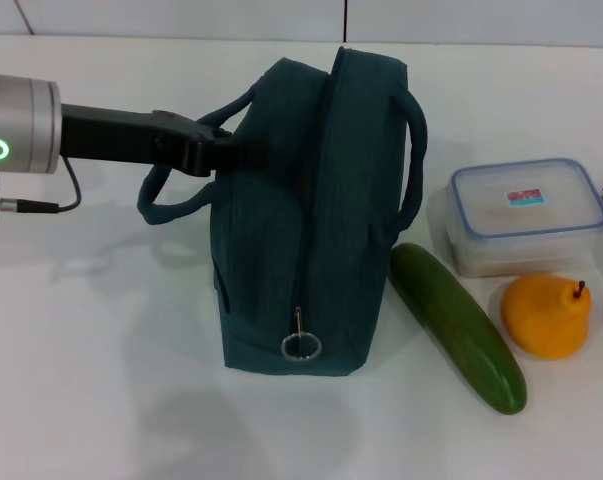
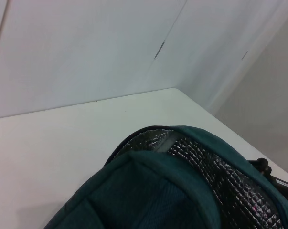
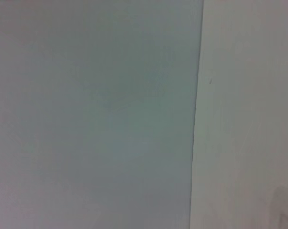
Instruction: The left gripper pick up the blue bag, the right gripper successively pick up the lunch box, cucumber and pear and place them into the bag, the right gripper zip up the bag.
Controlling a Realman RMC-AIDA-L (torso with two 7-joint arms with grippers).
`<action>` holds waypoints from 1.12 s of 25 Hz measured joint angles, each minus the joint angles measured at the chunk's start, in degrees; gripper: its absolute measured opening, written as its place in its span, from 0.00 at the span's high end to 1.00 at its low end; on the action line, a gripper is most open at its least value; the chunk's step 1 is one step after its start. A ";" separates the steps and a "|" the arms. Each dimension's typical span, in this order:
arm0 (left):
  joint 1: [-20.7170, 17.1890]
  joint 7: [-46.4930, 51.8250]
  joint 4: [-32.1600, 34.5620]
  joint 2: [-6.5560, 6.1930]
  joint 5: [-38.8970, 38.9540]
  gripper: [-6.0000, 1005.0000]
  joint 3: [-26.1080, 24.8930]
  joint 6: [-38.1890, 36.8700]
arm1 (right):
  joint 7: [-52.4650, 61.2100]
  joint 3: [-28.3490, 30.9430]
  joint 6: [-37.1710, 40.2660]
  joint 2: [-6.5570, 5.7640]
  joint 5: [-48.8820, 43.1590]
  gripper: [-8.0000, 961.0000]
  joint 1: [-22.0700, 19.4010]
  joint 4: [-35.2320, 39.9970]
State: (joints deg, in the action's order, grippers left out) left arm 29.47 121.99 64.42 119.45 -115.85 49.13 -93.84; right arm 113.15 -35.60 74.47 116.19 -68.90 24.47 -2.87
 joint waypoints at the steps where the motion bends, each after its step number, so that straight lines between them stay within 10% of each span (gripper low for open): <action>1: 0.02 0.00 0.00 0.00 0.00 0.94 0.00 0.01 | 0.96 0.00 0.09 0.00 0.04 0.90 -0.02 -0.01; 28: 0.17 -0.06 -0.09 0.17 3.24 0.94 1.03 0.06 | 13.44 7.78 13.69 0.00 0.30 0.90 -0.91 -5.67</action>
State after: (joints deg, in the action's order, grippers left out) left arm 29.65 121.93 64.33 119.62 -112.61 50.16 -93.78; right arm 126.59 -27.82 88.16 116.19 -68.61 23.56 -8.55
